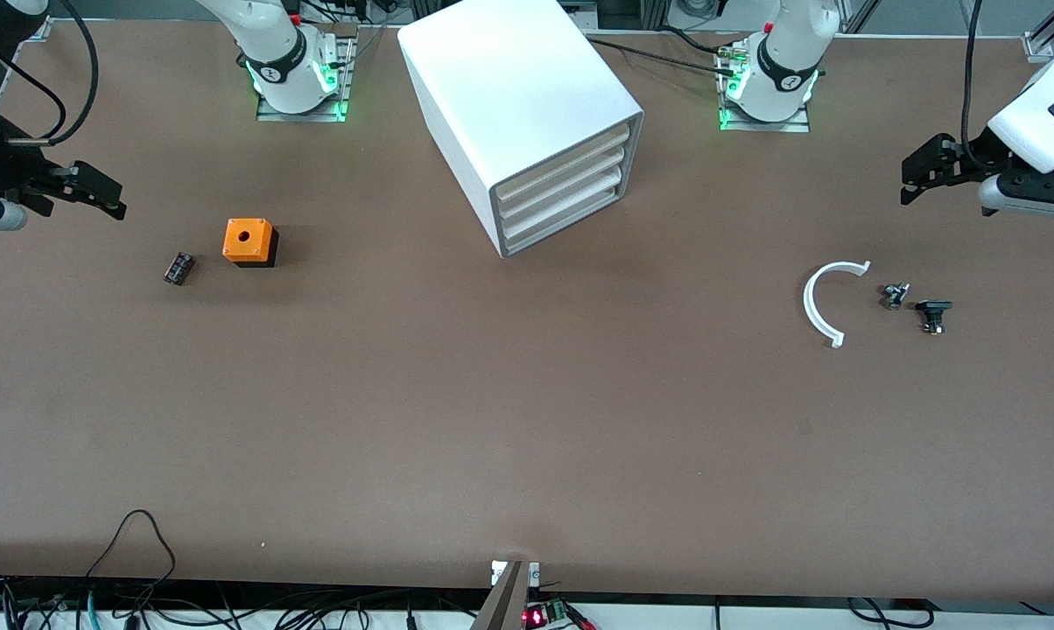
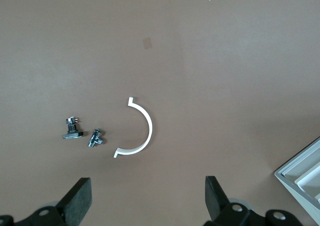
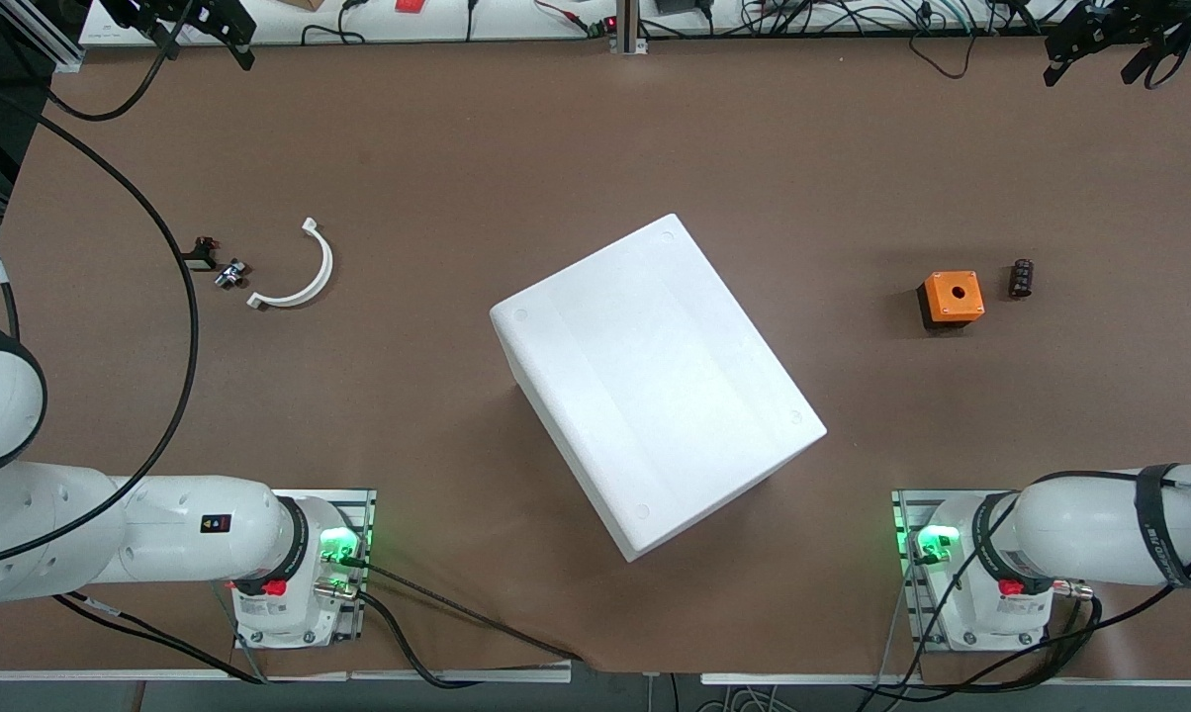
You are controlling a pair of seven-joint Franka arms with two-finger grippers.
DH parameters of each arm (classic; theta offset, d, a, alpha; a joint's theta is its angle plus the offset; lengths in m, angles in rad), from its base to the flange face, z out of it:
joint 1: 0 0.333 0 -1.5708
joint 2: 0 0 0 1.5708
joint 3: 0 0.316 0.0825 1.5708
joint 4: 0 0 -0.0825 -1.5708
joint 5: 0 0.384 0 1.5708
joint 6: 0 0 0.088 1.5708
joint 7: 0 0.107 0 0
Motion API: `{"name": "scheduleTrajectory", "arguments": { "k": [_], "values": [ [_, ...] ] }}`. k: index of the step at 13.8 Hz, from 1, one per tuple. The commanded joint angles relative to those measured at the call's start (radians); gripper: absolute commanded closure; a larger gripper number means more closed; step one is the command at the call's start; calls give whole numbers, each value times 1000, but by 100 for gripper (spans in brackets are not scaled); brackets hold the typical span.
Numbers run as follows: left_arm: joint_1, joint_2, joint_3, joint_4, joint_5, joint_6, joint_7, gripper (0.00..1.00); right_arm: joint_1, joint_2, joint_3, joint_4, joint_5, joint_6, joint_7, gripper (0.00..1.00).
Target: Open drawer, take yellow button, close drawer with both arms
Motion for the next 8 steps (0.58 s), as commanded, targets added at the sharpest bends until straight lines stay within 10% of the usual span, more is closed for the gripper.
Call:
{"name": "scheduleTrajectory", "arguments": {
  "k": [1,8],
  "values": [
    [3,22,-1,40,8,-8,18,0,-5,21,6,28,11,-16,-1,0],
    [0,65,-19,56,20,-25,16,0,-5,21,6,28,11,-18,-1,0]
  ]
}}
